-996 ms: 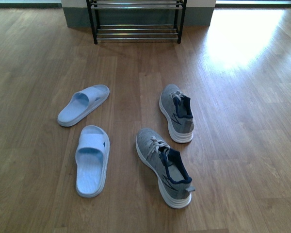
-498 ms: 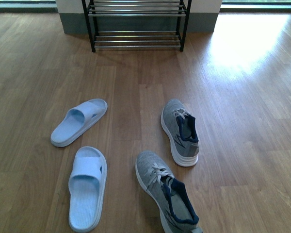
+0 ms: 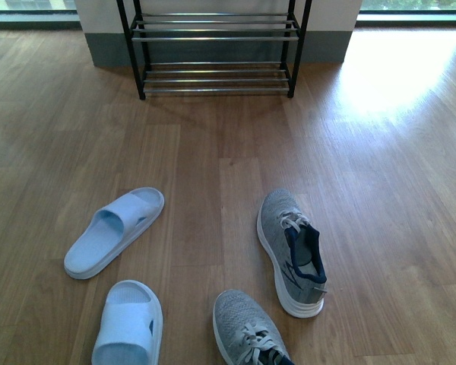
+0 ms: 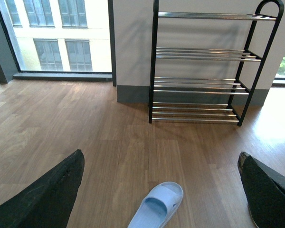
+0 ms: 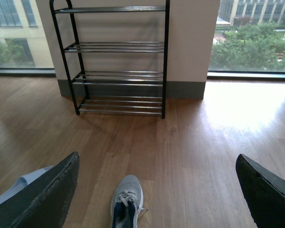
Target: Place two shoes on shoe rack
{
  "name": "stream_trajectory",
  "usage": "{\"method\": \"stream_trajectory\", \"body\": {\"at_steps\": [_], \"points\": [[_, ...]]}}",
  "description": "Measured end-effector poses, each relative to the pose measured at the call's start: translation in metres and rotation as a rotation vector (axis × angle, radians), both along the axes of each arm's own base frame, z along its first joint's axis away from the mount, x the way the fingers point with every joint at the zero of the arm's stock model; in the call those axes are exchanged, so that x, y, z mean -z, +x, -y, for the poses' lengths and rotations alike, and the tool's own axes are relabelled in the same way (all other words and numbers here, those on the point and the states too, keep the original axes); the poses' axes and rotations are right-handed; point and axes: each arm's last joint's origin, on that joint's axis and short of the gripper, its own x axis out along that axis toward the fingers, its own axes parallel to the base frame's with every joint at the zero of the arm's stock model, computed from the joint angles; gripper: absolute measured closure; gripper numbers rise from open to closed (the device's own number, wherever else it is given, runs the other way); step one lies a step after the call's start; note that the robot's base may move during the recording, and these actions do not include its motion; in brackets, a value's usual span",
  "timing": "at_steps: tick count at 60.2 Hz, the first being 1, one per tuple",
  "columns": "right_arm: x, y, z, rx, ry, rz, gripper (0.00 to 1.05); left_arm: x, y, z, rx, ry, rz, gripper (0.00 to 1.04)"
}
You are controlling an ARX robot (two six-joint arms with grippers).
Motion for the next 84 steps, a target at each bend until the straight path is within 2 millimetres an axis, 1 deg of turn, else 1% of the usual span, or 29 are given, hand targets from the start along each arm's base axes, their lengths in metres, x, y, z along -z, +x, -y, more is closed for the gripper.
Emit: {"method": "stream_trajectory", "body": {"at_steps": [3, 8, 13, 18, 21, 25, 28, 29, 31, 32, 34, 37, 39, 44, 46, 49, 51, 60, 66, 72, 84], "points": [[0.0, 0.0, 0.0, 0.0, 0.0, 0.0, 0.09, 0.0, 0.0, 0.0, 0.0, 0.0, 0.0, 0.09], [0.003, 0.003, 0.0, -0.039, 0.008, -0.087, 0.09, 0.0, 0.0, 0.0, 0.0, 0.0, 0.0, 0.09], [0.004, 0.012, 0.002, -0.04, 0.021, -0.166, 0.09, 0.0, 0.0, 0.0, 0.0, 0.0, 0.0, 0.09], [0.0, 0.028, 0.004, -0.048, 0.027, -0.217, 0.09, 0.0, 0.0, 0.0, 0.0, 0.0, 0.0, 0.09], [-0.002, 0.042, 0.005, -0.057, 0.026, -0.246, 0.09, 0.0, 0.0, 0.0, 0.0, 0.0, 0.0, 0.09], [0.002, 0.078, 0.007, -0.062, 0.028, -0.315, 0.09, 0.0, 0.0, 0.0, 0.0, 0.0, 0.0, 0.09], [0.011, 0.103, 0.008, -0.063, 0.032, -0.374, 0.09, 0.0, 0.0, 0.0, 0.0, 0.0, 0.0, 0.09], [0.013, 0.107, 0.008, -0.065, 0.033, -0.385, 0.09, 0.0, 0.0, 0.0, 0.0, 0.0, 0.0, 0.09], [0.022, 0.123, 0.007, -0.068, 0.035, -0.431, 0.09, 0.0, 0.0, 0.0, 0.0, 0.0, 0.0, 0.09], [0.023, 0.125, 0.007, -0.07, 0.035, -0.437, 0.09, 0.0, 0.0, 0.0, 0.0, 0.0, 0.0, 0.09], [0.036, 0.143, 0.006, -0.067, 0.033, -0.491, 0.09, 0.0, 0.0, 0.0, 0.0, 0.0, 0.0, 0.09], [0.048, 0.157, 0.004, -0.073, 0.028, -0.538, 0.09, 0.0, 0.0, 0.0, 0.0, 0.0, 0.0, 0.09], [0.062, 0.17, 0.001, -0.081, 0.02, -0.584, 0.09, 0.0, 0.0, 0.0, 0.0, 0.0, 0.0, 0.09], [0.087, 0.189, -0.004, -0.093, 0.002, -0.666, 0.09, 0.0, 0.0, 0.0, 0.0, 0.0, 0.0, 0.09], [0.102, 0.199, -0.006, -0.098, -0.01, -0.709, 0.09, 0.0, 0.0, 0.0, 0.0, 0.0, 0.0, 0.09], [0.117, 0.208, -0.007, -0.1, -0.023, -0.746, 0.09, 0.0, 0.0, 0.0, 0.0, 0.0, 0.0, 0.09], [0.131, 0.217, -0.008, -0.103, -0.031, -0.782, 0.09, 0.0, 0.0, 0.0, 0.0, 0.0, 0.0, 0.09], [0.176, 0.24, -0.009, -0.113, -0.052, -0.895, 0.09, 0.0, 0.0, 0.0, 0.0, 0.0, 0.0, 0.09], [0.199, 0.253, -0.009, -0.109, -0.052, -0.953, 0.09, 0.0, 0.0, 0.0, 0.0, 0.0, 0.0, 0.09], [0.217, 0.267, -0.009, -0.106, -0.047, -0.99, 0.09, 0.0, 0.0, 0.0, 0.0, 0.0, 0.0, 0.09], [0.243, 0.287, -0.01, -0.117, -0.008, -1.049, 0.09, 0.0, 0.0, 0.0, 0.0, 0.0, 0.0, 0.09]]}}
